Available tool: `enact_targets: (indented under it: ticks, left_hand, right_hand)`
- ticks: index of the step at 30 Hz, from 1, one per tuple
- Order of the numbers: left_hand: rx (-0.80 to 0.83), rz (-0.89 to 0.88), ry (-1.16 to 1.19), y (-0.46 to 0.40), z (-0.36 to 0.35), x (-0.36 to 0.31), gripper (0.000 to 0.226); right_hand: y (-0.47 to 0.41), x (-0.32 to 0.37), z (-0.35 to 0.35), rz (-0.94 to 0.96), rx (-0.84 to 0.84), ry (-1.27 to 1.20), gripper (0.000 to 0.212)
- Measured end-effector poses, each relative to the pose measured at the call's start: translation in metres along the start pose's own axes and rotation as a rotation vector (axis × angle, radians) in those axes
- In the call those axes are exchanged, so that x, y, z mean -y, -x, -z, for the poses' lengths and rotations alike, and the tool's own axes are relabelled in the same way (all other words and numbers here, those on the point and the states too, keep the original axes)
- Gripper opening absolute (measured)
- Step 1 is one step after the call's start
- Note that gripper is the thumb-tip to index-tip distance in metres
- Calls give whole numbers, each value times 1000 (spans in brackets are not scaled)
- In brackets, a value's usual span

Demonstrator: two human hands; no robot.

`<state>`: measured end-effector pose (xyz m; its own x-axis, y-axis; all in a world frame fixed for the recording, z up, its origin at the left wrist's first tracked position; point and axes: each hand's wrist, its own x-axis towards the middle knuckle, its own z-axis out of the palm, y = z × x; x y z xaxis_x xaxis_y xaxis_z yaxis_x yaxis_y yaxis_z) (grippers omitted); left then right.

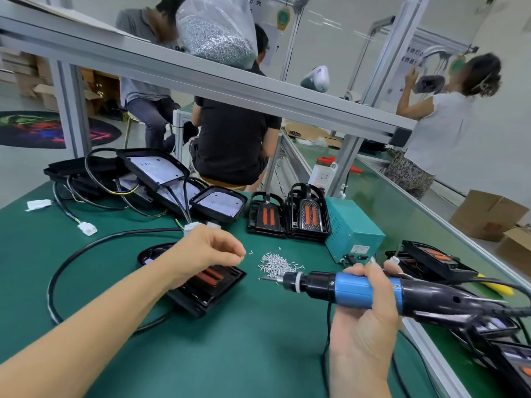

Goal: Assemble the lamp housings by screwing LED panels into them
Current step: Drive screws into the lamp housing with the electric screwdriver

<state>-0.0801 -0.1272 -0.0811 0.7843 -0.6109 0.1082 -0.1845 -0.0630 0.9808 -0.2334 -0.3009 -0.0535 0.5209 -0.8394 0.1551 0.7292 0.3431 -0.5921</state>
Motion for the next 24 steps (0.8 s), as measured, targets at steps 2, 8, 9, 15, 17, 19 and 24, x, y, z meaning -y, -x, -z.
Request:
enact_targets:
  ticks: [2, 8, 9, 15, 17, 19, 24]
  left_hand:
    - [-6, 0, 55, 14, 6, 2, 24]
    - [-61, -32, 133, 38, 20, 3, 17]
    - [-69, -36, 140, 40, 22, 3, 16]
    - [-97, -74, 160, 48, 29, 2, 20]
    - [-106, -73, 174, 49, 29, 1, 23]
    - [-121, -69, 202, 49, 29, 2, 24]
    - [-129, -39, 205, 48, 28, 6, 20]
  right_hand:
    - [4, -1, -9, -22, 42, -35, 30]
    - [13, -14, -38, -97, 151, -134, 25]
    - [15, -16, -43, -95, 167, -130, 25]
    - [22, -25, -55, -78, 205, -70, 25]
    - [23, -27, -56, -75, 215, -68, 26]
    - [22, -29, -56, -66, 225, -67, 26]
    - [18, -32, -55, -68, 259, -46, 26]
